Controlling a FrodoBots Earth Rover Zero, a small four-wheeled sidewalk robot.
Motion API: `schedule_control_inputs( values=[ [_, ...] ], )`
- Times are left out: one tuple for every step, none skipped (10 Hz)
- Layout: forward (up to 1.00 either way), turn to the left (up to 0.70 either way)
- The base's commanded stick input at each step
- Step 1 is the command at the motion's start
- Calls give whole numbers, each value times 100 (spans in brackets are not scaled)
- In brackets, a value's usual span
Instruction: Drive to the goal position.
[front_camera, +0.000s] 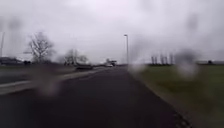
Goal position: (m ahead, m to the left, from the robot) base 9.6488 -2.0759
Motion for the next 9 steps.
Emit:
schedule_control_inputs(
  values=[
    [100, 0],
    [100, 12],
    [100, 30],
    [100, 28],
    [100, 12],
    [100, 0],
    [100, 0],
    [100, 0],
    [100, 0]
  ],
)
